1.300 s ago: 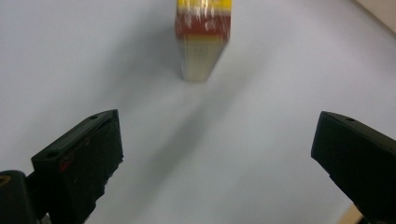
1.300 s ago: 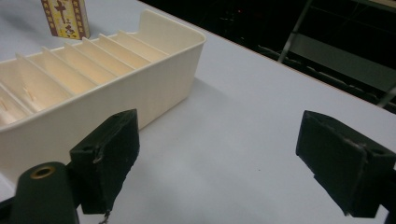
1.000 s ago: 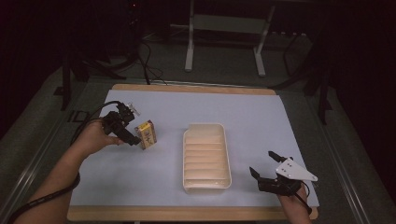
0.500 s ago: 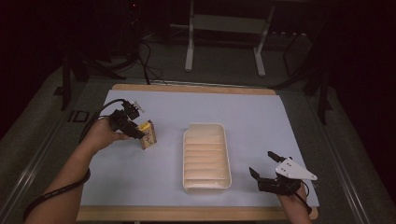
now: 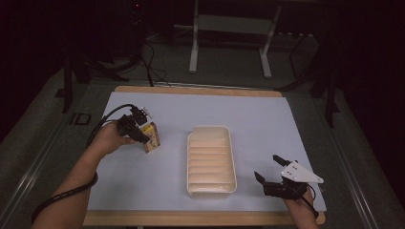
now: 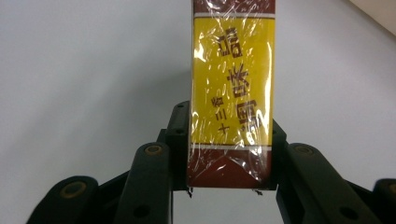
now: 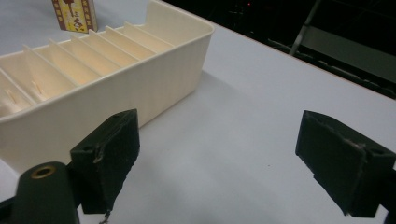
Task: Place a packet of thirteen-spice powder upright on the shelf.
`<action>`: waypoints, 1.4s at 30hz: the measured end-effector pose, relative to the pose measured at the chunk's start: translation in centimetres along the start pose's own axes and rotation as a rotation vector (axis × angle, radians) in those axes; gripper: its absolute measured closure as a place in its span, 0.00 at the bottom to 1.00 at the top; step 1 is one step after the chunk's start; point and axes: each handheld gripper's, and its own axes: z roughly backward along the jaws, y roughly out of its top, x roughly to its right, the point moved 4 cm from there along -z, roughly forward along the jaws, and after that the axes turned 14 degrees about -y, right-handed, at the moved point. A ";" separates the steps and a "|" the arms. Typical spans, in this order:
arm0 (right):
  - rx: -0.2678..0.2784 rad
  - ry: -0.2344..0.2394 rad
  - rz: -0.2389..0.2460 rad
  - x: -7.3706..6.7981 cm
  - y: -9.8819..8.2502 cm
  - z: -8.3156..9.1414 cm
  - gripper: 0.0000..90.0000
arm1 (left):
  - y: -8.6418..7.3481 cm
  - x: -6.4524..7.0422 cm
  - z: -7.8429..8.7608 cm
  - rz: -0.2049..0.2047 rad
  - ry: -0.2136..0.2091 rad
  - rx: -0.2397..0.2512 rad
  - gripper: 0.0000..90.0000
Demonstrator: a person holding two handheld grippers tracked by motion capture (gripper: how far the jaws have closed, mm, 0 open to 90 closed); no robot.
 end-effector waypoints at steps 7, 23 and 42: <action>-0.007 0.009 0.010 -0.1 0.0 -0.1 0.16 | -0.1 0.1 0.0 -0.026 -0.003 0.001 0.75; 0.003 0.008 0.029 -0.1 0.0 -0.2 0.16 | 0.4 1.6 2.3 -0.089 -0.001 0.024 0.75; 0.008 0.011 0.032 -0.2 0.1 -0.1 0.16 | 2.3 5.8 5.2 -0.234 -0.068 0.021 0.75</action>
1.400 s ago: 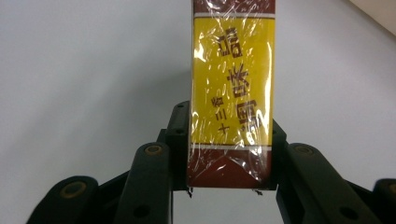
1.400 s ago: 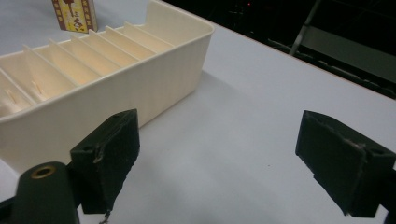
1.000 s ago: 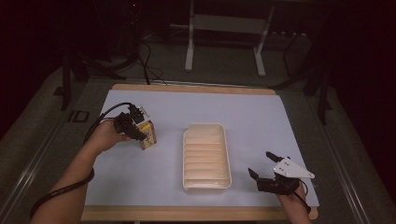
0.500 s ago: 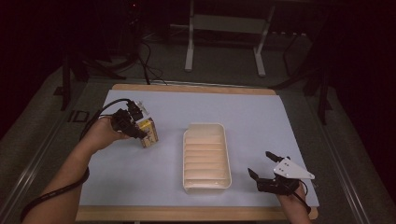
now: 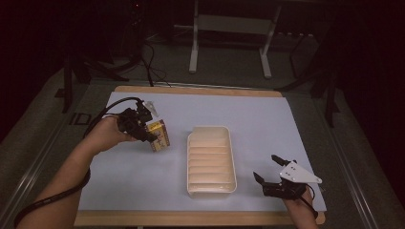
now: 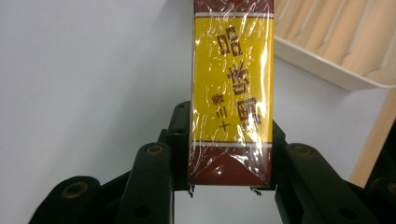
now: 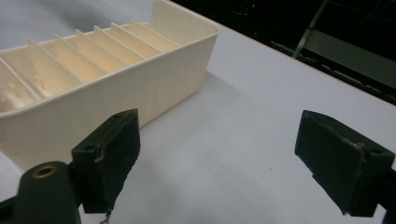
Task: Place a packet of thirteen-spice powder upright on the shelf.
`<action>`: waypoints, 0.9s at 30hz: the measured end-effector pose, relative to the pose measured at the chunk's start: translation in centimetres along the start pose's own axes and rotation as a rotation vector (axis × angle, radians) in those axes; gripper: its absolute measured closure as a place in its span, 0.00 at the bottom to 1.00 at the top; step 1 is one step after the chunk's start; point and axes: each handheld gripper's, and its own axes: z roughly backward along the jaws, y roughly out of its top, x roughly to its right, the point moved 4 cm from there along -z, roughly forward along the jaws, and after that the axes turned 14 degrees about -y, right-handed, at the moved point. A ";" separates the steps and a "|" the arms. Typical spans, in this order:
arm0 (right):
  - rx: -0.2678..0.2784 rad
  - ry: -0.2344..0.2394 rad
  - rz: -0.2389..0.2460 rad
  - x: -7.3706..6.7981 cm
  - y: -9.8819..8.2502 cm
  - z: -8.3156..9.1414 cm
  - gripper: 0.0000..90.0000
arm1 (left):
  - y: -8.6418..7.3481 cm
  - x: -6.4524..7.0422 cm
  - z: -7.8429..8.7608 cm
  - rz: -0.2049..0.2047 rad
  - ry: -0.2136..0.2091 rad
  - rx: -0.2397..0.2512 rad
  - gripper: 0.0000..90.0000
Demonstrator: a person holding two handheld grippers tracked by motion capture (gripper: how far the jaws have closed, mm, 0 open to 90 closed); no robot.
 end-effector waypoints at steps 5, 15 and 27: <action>0.003 0.001 -0.001 0.0 0.0 0.0 0.16 | 0.7 0.6 0.4 -0.035 -0.015 0.001 0.75; 0.003 0.002 0.001 0.0 0.0 0.0 0.16 | 1.9 1.4 1.5 -0.103 -0.029 0.017 0.75; 0.004 0.007 0.001 0.0 0.0 0.1 0.16 | 4.0 3.0 2.1 -0.235 -0.044 0.015 0.75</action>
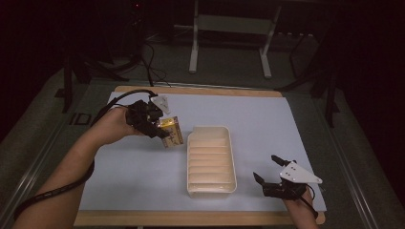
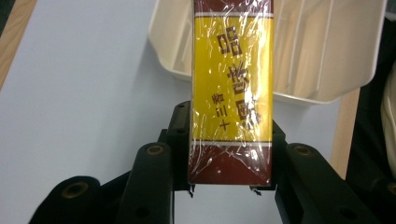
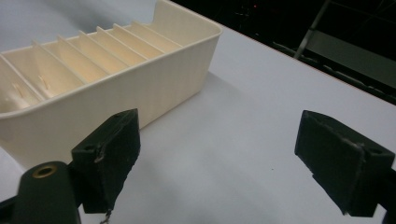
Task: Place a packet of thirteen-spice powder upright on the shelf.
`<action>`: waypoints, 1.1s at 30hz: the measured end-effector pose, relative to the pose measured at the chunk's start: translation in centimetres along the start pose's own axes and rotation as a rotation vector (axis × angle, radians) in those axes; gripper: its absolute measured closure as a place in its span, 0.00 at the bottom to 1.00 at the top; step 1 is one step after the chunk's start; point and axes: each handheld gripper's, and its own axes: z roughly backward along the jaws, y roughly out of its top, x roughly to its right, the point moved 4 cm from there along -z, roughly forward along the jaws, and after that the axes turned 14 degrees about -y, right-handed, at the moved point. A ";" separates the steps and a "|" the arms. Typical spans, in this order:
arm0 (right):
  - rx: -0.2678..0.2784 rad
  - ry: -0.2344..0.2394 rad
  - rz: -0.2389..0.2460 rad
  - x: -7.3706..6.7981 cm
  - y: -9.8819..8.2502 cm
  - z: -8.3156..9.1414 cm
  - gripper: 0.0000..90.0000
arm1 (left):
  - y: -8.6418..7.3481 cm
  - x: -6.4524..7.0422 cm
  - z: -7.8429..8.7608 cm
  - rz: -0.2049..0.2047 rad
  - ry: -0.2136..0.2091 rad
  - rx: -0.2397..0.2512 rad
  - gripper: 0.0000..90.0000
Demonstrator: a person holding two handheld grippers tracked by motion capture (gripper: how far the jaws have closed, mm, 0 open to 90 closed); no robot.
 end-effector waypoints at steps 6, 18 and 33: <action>-0.001 0.002 0.001 0.0 0.0 0.0 0.16 | 1.0 0.5 -0.3 -0.063 -0.018 0.009 0.75; 0.004 0.007 0.003 0.0 0.0 0.0 0.16 | 3.5 1.8 -0.6 -0.193 -0.051 0.006 0.75; 0.007 0.010 0.003 -0.1 0.0 0.0 0.16 | 7.0 3.1 -1.2 -0.282 -0.068 0.044 0.75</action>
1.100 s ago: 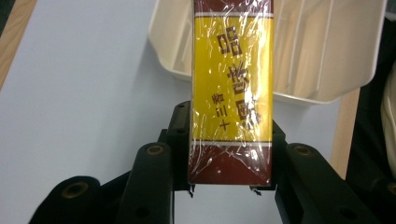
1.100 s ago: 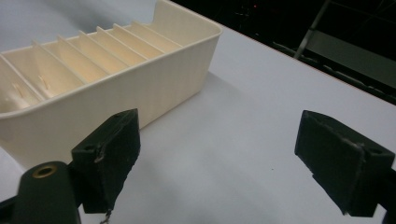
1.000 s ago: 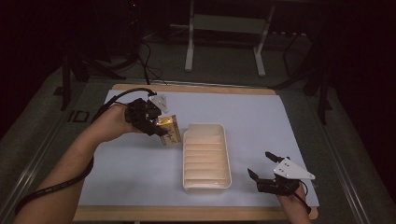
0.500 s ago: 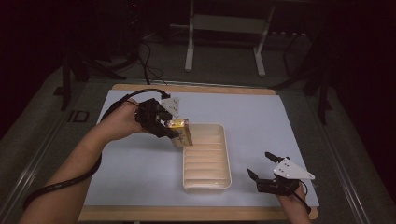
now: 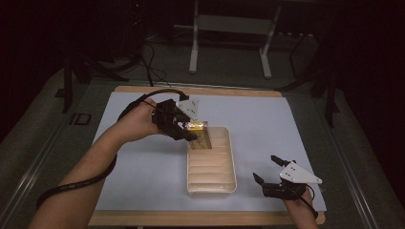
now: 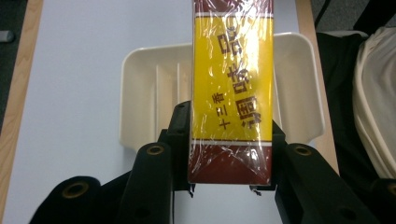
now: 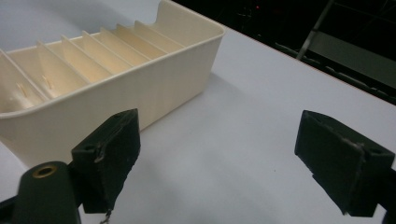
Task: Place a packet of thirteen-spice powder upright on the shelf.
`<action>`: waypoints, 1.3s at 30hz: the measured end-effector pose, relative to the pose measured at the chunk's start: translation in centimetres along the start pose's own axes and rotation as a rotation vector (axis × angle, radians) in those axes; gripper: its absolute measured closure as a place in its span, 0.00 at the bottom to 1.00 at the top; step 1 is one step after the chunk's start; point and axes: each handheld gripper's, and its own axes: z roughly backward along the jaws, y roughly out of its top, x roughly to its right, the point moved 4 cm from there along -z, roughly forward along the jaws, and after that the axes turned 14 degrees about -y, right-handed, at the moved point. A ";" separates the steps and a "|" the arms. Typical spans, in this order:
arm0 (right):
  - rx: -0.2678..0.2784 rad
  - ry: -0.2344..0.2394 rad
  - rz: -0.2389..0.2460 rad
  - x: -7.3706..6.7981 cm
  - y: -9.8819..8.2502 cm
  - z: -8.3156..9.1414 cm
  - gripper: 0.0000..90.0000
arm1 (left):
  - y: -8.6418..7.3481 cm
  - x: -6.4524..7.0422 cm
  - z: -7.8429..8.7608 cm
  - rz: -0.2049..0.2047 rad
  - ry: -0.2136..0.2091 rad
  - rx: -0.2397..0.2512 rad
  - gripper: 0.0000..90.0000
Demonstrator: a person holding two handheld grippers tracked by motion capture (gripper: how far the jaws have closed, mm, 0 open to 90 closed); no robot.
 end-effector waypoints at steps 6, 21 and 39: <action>0.000 0.002 0.000 0.0 0.0 0.0 0.16 | 0.7 0.3 -1.4 -0.011 -0.034 -0.016 0.75; -0.001 0.004 0.001 0.0 0.0 0.0 0.16 | 0.4 0.6 -5.5 0.020 -0.105 -0.037 0.75; -0.007 0.010 -0.001 0.0 -0.1 0.0 0.16 | -0.8 0.0 -7.6 0.059 -0.158 -0.054 0.75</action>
